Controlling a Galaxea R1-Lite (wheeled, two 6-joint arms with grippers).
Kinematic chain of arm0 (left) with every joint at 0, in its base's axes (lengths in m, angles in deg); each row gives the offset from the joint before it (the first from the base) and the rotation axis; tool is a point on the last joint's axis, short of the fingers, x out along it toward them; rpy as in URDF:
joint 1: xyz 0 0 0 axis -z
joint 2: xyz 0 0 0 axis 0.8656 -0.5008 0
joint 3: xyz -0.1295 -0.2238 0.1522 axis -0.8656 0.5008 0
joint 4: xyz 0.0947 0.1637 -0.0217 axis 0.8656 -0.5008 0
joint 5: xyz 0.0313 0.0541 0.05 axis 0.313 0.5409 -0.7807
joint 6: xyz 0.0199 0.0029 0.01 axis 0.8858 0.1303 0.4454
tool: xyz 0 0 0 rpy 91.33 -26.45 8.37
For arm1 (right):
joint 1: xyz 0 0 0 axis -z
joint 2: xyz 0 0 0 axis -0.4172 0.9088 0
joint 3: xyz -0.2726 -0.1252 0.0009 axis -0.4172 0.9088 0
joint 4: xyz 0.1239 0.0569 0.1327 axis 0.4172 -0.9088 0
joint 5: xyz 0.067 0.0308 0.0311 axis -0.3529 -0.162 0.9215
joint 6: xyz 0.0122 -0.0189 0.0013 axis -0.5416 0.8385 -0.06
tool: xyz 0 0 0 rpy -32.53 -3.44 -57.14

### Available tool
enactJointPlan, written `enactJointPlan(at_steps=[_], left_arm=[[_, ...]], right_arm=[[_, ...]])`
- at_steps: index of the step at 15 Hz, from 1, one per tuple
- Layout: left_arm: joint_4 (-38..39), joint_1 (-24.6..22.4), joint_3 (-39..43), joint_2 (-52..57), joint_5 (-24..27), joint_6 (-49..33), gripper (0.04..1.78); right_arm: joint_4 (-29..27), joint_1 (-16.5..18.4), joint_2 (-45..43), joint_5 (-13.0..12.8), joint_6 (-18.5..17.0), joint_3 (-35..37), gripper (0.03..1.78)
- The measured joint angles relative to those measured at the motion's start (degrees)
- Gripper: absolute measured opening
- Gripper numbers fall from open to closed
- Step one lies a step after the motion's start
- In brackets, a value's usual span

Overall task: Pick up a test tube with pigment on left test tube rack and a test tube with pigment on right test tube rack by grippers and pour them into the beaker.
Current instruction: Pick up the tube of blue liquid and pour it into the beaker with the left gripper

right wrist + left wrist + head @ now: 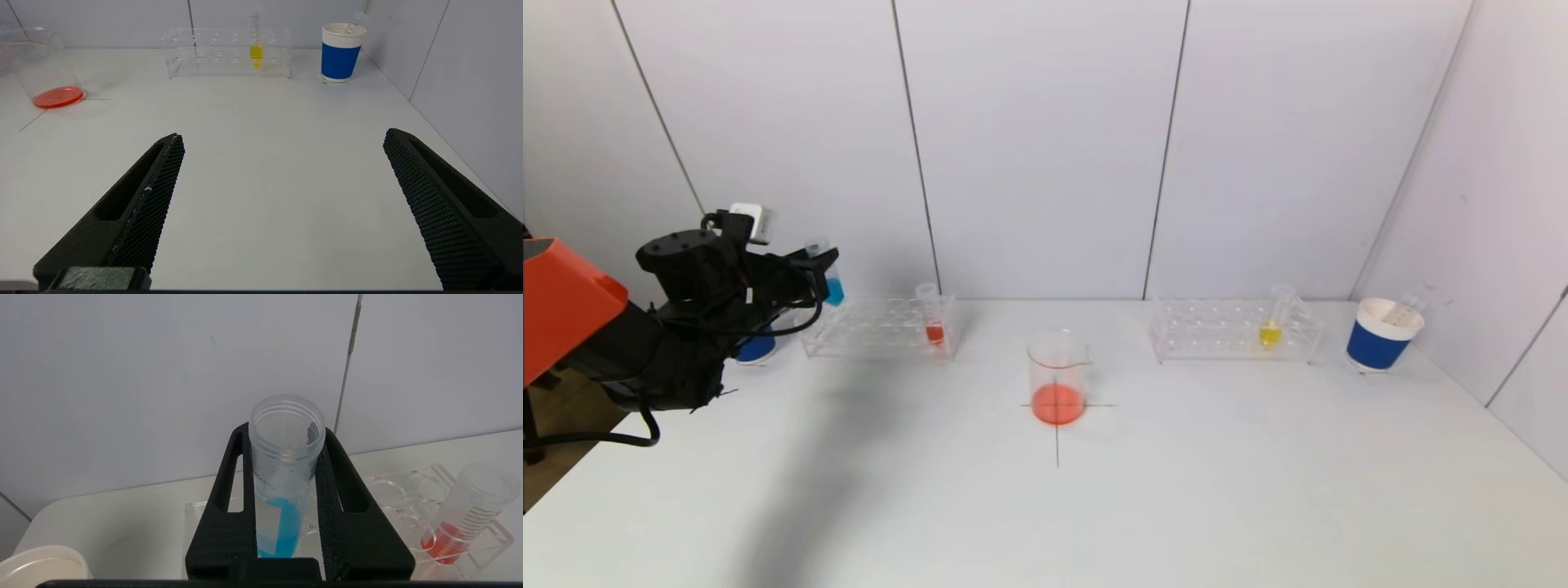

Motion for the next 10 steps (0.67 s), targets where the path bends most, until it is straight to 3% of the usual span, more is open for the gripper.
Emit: enactJointPlan(at_steps=[10], left_arm=[[-13.15, 1.44, -6.01, 9.79, 0.41, -0.29, 0.44]], right_arm=[[0.0, 0.0, 0.0, 0.0, 0.0, 0.0, 1.77]])
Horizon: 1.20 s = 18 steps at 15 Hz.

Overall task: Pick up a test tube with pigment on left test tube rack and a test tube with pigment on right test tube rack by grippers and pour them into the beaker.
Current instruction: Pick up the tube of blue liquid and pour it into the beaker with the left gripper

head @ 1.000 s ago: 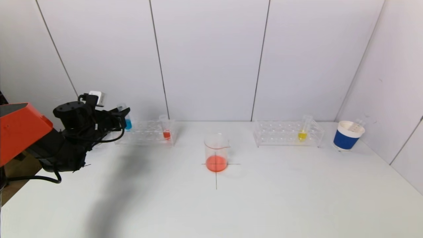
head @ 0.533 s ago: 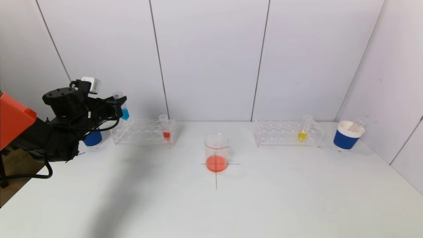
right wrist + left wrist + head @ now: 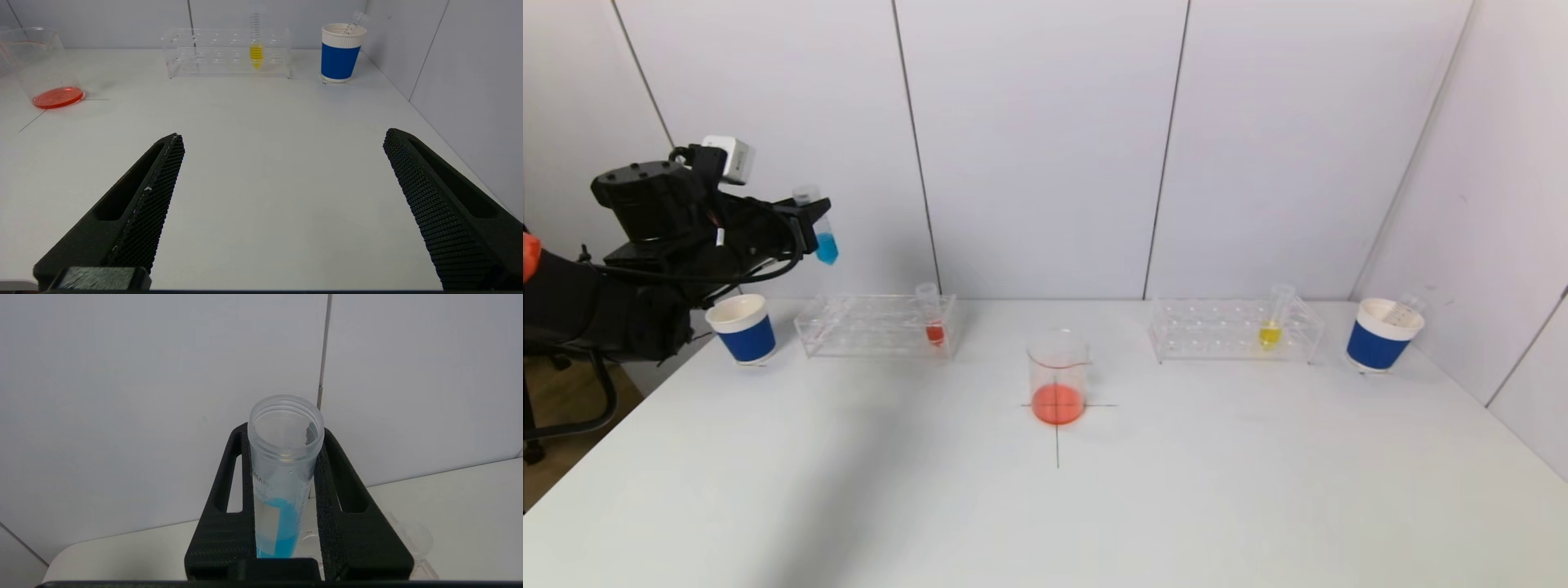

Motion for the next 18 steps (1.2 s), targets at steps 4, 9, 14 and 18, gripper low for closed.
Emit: enactJointPlan(at_steps=[4, 9, 14, 18], left_arm=[[-7.63, 2.78, -1.54, 5.23, 0.22, 0.16, 0.44], [-18.44, 8.34, -4.82, 11.72, 0.3, 1.05, 0.44], [-21.92, 13.71, -7.66, 15.15, -0.44, 4.33, 0.44], [-22.0, 16.6, -8.81, 16.13, -0.41, 8.51, 0.44]], right_arm=[[0.02, 0.0, 0.0, 0.0, 0.0, 0.0, 1.77], [0.0, 0.0, 0.0, 0.0, 0.0, 0.0, 1.77], [0.02, 0.0, 0.0, 0.0, 0.0, 0.0, 1.77], [0.02, 0.0, 0.0, 0.0, 0.0, 0.0, 1.77]])
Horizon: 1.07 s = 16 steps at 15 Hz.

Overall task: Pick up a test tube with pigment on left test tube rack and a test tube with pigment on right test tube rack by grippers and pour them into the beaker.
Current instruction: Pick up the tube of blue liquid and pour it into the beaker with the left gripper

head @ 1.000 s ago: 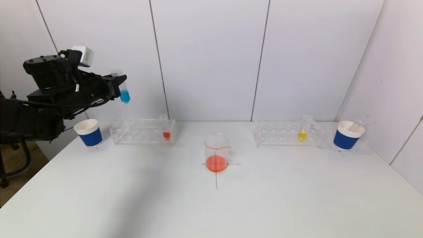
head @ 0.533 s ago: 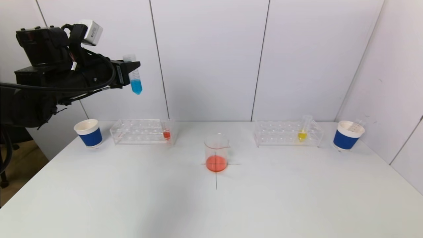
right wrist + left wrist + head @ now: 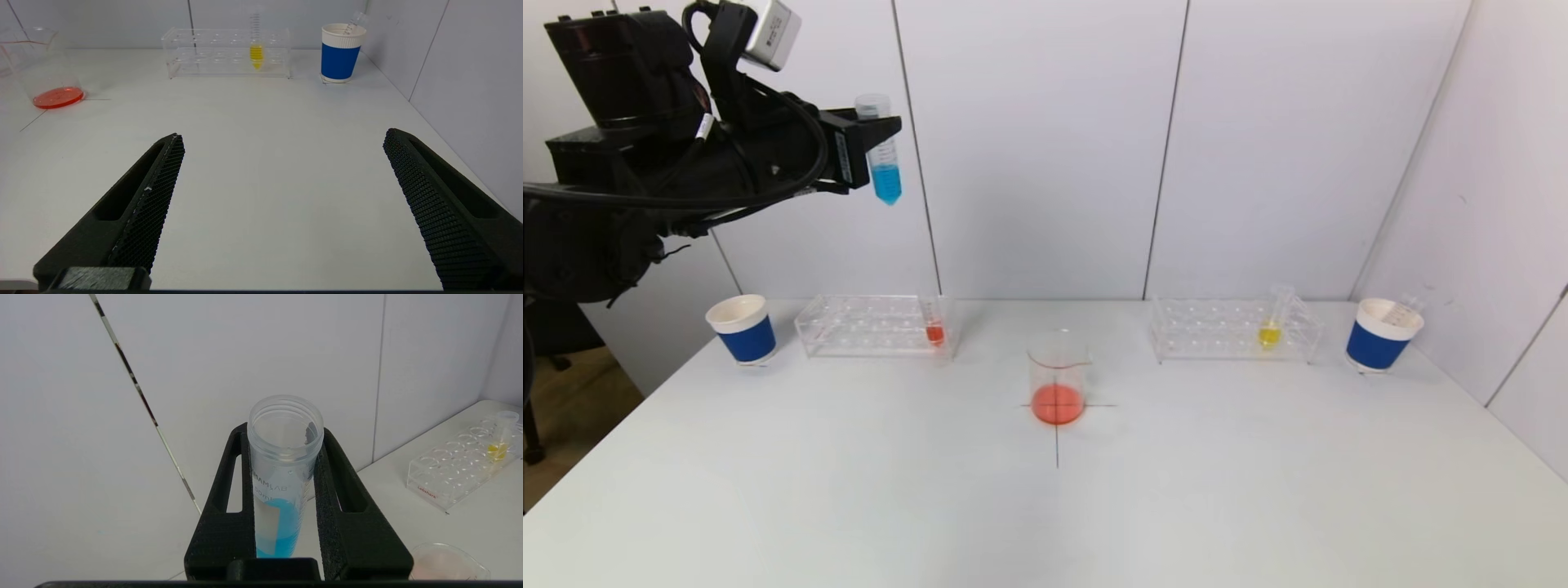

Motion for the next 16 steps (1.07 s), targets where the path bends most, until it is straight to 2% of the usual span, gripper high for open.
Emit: enactJointPlan(at_steps=[4, 7, 13, 16], left_arm=[[-0.02, 3.64, -0.17, -0.3, 0.11, 4.27, 0.44], [-0.07, 5.96, 0.02, -1.35, 0.11, 10.45, 0.44], [-0.63, 6.73, 1.12, -3.58, 0.88, 25.72, 0.44], [-0.62, 7.0, 1.34, -4.45, 1.9, 29.27, 0.44]], right_arm=[[-0.02, 0.0, 0.0, 0.0, 0.0, 0.0, 1.77], [-0.02, 0.0, 0.0, 0.0, 0.0, 0.0, 1.77], [0.0, 0.0, 0.0, 0.0, 0.0, 0.0, 1.77], [-0.05, 0.0, 0.0, 0.0, 0.02, 0.0, 1.77]])
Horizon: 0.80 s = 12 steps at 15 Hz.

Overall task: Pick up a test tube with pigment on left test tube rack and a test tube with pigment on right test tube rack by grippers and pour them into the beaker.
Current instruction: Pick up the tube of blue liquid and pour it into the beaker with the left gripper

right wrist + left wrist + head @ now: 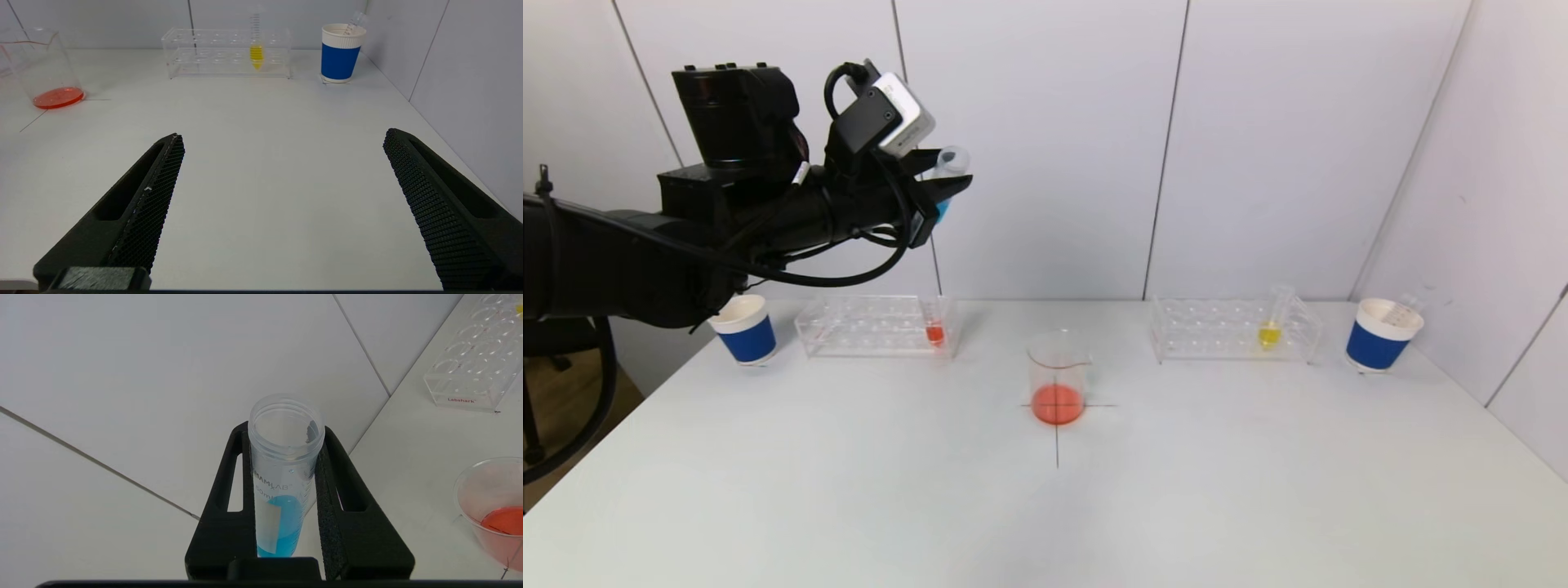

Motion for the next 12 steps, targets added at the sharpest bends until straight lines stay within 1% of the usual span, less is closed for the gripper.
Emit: enactJointPlan(at_steps=[3, 5, 7, 9, 12], left_arm=[[0.05, 0.06, 0.06, -0.63, 2.01, 3.17, 0.44], [0.07, 0.41, 0.06, -1.45, 2.28, 6.46, 0.44], [0.18, 1.52, 0.26, -2.47, 2.36, 8.94, 0.44], [0.63, 2.84, 0.72, -3.61, 2.67, 9.72, 0.44], [5.38, 4.0, 1.83, -5.49, 5.13, 11.23, 0.44]], right_arm=[[0.02, 0.0, 0.0, -0.02, -0.02, 0.0, 1.77], [0.02, 0.0, 0.0, 0.0, 0.0, 0.0, 1.77], [0.05, 0.0, 0.0, -0.02, -0.02, 0.0, 1.77], [0.05, 0.0, 0.0, 0.0, -0.02, 0.0, 1.77], [0.05, 0.0, 0.0, 0.0, -0.02, 0.0, 1.77]])
